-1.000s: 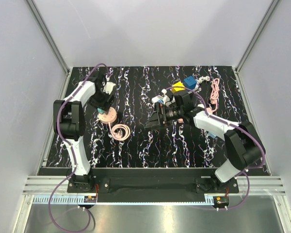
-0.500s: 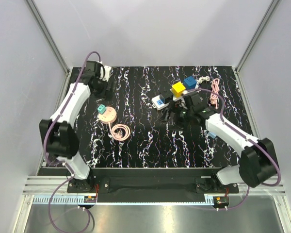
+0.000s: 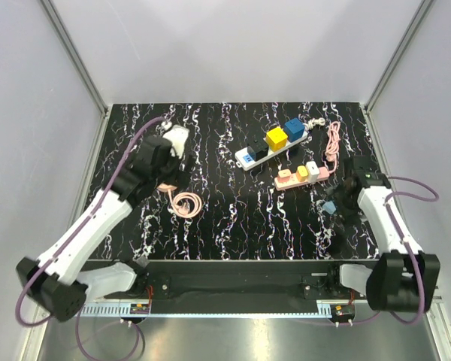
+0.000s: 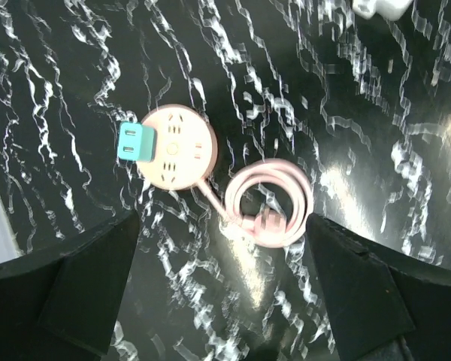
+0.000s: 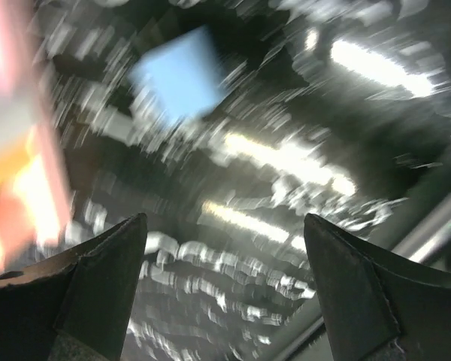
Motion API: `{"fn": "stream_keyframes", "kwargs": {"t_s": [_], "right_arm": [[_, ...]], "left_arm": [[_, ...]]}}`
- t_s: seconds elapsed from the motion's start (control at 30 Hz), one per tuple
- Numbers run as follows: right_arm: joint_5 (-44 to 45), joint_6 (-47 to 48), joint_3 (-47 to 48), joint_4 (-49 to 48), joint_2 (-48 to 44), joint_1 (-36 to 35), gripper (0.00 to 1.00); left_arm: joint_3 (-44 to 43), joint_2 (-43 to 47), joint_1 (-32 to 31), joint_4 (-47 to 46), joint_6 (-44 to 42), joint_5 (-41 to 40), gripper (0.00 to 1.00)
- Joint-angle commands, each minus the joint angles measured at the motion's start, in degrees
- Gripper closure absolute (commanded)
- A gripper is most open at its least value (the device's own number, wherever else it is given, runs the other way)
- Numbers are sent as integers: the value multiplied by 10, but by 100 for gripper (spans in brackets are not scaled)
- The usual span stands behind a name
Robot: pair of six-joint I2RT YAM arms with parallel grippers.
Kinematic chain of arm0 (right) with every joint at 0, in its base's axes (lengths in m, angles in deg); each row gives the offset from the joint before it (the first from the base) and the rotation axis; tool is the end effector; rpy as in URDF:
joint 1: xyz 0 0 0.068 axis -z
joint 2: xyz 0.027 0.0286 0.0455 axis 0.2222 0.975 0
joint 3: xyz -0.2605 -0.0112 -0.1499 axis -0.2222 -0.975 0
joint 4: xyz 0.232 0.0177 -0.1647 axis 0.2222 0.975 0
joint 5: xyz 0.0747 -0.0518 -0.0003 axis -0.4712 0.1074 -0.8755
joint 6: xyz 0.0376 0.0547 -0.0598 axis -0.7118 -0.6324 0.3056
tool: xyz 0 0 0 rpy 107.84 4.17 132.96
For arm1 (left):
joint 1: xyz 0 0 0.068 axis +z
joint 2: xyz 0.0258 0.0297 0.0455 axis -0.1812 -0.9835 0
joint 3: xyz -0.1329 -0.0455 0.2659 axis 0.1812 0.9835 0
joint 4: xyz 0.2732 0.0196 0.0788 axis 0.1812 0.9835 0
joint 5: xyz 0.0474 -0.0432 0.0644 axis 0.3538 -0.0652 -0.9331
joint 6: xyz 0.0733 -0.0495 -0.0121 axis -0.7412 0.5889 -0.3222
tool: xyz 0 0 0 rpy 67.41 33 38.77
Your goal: Insert the plug
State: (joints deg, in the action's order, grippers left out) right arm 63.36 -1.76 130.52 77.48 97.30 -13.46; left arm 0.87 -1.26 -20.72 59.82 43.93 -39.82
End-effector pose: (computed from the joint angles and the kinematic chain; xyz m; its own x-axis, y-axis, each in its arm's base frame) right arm 0.2235 -0.0149 0.2208 -0.3689 0.8750 -0.3136 0.8847 0.4340 0.1703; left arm 0.2541 -0.1321 0.3519 -0.5523 0.3581 -0.7528 0.3651 0.9157 0.1677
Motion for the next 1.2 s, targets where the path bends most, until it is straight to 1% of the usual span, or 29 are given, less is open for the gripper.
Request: {"fn": "stream_keyframes", "kwargs": {"t_s": [0.0, 0.03, 0.1, 0.13, 0.17, 0.23, 0.27, 0.37, 0.47, 0.5, 0.63, 0.67, 0.77, 0.87, 0.93, 0.97, 1.0, 1.03, 1.07, 1.1, 1.13, 1.17], "right_arm": [[59, 15, 8, 11, 47, 65, 11], [58, 32, 23, -12, 63, 72, 11], [71, 71, 46, -23, 119, 76, 11], [73, 86, 72, -30, 138, 76, 11], [80, 98, 84, -33, 177, 76, 11], [76, 130, 116, -41, 213, 77, 11], [61, 146, 124, -50, 243, 77, 12], [47, 169, 136, -70, 277, 77, 12], [21, 172, 119, -92, 289, 77, 13], [18, 172, 114, -95, 290, 77, 13], [11, 171, 82, -104, 278, 77, 18], [4, 170, 76, -107, 269, 77, 22], [-18, 170, 53, -128, 259, 77, 27], [-32, 167, 45, -135, 267, 77, 28], [-36, 170, 39, -142, 268, 77, 39], [-41, 172, 39, -143, 265, 77, 48], [-44, 174, 36, -144, 261, 77, 75], [-48, 173, 33, -144, 254, 77, 84], [-67, 170, 30, -144, 238, 77, 92], [-79, 165, 26, -145, 227, 76, 96], [-96, 158, 12, -148, 213, 73, 100], [-145, 149, 2, -152, 183, 70, 100]], "left_arm": [[58, 73, -1, -109, 67, -33, 1], [72, 97, -1, -130, 89, -35, 1], [87, 111, 0, -132, 104, -36, 1], [87, 117, -1, -129, 96, -26, 1], [88, 120, -1, -129, 89, 8, 1], [89, 122, -1, -131, 88, 24, 1], [89, 121, -1, -131, 86, 38, 1], [90, 121, -1, -134, 83, 44, 1], [91, 124, 0, -139, 82, 55, 2], [91, 124, 0, -141, 82, 56, 4], [94, 131, 0, -152, 89, 56, 8], [95, 133, -1, -152, 91, 56, 9], [93, 135, 0, -155, 105, 58, 10], [85, 140, 0, -153, 118, 78, 12], [82, 147, 0, -149, 132, 88, 13], [82, 150, 0, -149, 138, 100, 14], [82, 153, 0, -147, 144, 103, 14], [82, 158, 0, -141, 160, 106, 15], [82, 161, 0, -138, 170, 116, 17], [82, 163, -1, -137, 179, 124, 18], [84, 167, 0, -134, 205, 131, 20], [86, 169, 0, -134, 219, 160, 22]]}}
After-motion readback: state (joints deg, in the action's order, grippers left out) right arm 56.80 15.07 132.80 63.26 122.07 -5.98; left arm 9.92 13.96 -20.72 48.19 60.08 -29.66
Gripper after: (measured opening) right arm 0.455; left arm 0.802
